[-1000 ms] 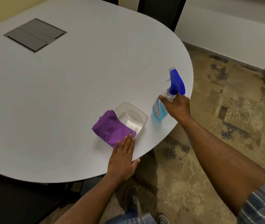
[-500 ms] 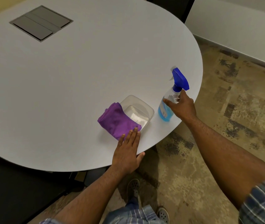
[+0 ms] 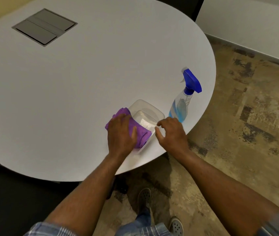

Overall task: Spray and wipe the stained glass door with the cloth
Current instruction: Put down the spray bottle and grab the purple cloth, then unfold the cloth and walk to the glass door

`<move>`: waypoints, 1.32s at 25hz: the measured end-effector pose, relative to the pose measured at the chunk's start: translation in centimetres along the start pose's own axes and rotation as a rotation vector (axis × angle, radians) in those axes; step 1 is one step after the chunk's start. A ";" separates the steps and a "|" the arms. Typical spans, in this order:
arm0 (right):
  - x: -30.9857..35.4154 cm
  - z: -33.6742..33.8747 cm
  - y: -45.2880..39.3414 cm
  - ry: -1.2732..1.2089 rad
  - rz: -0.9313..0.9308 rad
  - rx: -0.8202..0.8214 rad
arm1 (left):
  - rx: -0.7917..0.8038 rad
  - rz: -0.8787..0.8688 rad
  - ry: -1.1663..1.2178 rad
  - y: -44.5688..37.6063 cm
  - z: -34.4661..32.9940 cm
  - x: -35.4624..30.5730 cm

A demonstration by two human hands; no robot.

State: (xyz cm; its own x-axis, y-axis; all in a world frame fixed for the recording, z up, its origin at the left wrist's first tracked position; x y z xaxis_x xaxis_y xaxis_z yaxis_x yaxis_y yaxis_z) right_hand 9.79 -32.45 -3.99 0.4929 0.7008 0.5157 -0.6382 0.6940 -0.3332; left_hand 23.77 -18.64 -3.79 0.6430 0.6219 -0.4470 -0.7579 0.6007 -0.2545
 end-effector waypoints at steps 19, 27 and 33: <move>1.2 -13.9 -0.9 0.598 0.049 0.769 | 0.487 0.411 -0.035 -7.7 -4.7 7.7; 1.6 -14.3 -2.1 0.511 0.000 0.678 | 0.440 0.254 0.017 -8.2 -2.9 5.2; 0.2 -5.6 -4.0 0.019 -0.303 0.326 | 0.157 0.217 0.274 -9.2 4.2 3.6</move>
State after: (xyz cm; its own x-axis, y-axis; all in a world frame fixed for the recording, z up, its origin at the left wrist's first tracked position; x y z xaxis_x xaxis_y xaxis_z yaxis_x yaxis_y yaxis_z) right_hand 15.72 -34.12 -6.98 0.6954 0.4789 0.5357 -0.6149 0.7824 0.0988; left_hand 33.56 -19.83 0.60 0.4002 0.5981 -0.6943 -0.8333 0.5528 -0.0041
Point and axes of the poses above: each hand's wrist, its own y-axis away from the middle knuckle, its own z-axis out of the back of the hand, x = y × z, the point moved 9 cm from there along -y, towards the middle knuckle, and after that the axes turned 7 degrees about -x, right-handed, at the moved point
